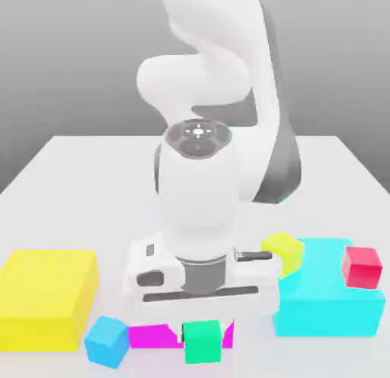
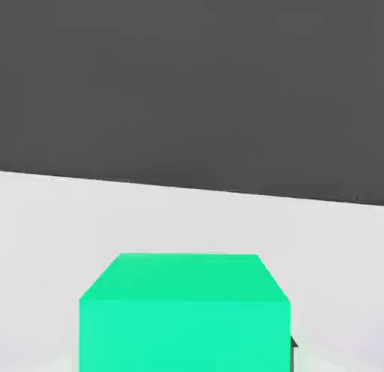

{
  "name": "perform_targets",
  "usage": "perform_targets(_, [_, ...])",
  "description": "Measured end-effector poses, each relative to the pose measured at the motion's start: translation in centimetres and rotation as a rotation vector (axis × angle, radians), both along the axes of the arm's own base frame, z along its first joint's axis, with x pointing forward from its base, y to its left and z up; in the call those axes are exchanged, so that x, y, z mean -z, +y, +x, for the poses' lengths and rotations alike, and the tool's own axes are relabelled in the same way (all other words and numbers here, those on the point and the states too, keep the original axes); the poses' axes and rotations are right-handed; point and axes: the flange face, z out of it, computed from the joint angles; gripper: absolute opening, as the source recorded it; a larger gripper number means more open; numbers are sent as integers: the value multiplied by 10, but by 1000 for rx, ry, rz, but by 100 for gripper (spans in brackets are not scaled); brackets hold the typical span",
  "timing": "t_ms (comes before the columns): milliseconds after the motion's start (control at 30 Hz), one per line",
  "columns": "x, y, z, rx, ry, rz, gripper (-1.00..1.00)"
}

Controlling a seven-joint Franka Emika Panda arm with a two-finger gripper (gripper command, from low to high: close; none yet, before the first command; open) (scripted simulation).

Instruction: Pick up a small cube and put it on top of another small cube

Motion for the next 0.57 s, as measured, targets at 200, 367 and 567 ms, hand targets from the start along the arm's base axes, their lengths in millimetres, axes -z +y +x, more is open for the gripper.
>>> perform_targets(200, [-16,-70,-27,419,8,8,-100])
perform_targets(367, [-7,-110,-48,675,13,11,-100])
perform_targets(567, [37,-111,-50,690,13,10,100])
